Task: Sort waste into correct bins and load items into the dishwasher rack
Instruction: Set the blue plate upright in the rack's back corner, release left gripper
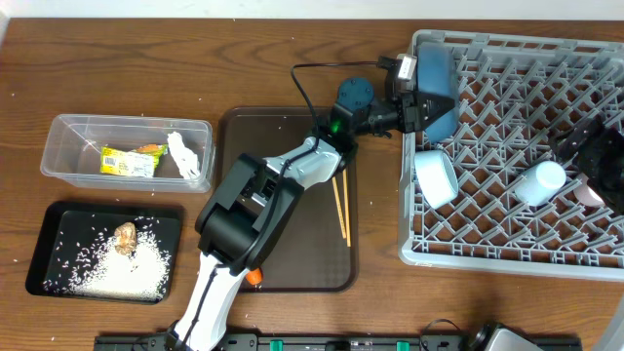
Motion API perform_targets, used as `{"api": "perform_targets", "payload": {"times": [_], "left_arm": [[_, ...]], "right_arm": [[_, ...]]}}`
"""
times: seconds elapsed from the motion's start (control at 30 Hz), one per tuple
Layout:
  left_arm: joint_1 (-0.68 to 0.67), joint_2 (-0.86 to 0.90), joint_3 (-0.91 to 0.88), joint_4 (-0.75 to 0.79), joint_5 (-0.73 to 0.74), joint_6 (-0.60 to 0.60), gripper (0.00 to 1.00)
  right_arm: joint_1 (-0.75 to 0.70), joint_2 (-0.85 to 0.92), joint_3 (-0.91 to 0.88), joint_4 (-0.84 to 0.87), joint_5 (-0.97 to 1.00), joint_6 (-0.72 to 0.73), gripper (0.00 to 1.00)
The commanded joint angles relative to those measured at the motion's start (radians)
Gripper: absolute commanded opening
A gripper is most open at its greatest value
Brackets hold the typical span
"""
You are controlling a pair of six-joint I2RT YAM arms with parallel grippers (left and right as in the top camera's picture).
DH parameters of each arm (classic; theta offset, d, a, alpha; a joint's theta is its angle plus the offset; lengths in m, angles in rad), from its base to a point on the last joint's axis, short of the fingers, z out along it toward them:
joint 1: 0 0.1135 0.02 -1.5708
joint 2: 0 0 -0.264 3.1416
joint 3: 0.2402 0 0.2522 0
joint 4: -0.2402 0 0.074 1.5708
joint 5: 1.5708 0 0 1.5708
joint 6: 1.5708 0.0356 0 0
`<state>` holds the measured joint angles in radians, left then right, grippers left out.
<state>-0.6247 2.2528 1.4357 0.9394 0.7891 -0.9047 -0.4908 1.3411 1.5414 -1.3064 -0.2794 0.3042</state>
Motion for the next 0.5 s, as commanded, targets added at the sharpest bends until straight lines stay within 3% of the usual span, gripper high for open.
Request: {"api": "perform_targets", "payload": {"times": [0.0,0.03,0.07,0.1,0.47], "left_arm": [[0.001,0.002,0.003,0.000,-0.042,0.017,0.56],[0.002,0.002,0.003,0.000,-0.042,0.017,0.62],[0.002,0.002,0.003,-0.001,-0.042,0.018,0.76],[0.004,0.002,0.003,-0.006,-0.042,0.018,0.80],[0.083,0.000,0.003,-0.190,-0.038,0.057,0.84]], "right_arm": [[-0.030,-0.008,0.002,0.002,0.003,0.009,0.88],[-0.030,-0.008,0.002,0.002,0.003,0.009,0.89],[-0.030,-0.008,0.002,0.002,0.003,0.009,0.89],[-0.030,-0.008,0.002,0.002,0.003,0.009,0.89],[-0.030,-0.008,0.002,0.002,0.003,0.009,0.89]]}}
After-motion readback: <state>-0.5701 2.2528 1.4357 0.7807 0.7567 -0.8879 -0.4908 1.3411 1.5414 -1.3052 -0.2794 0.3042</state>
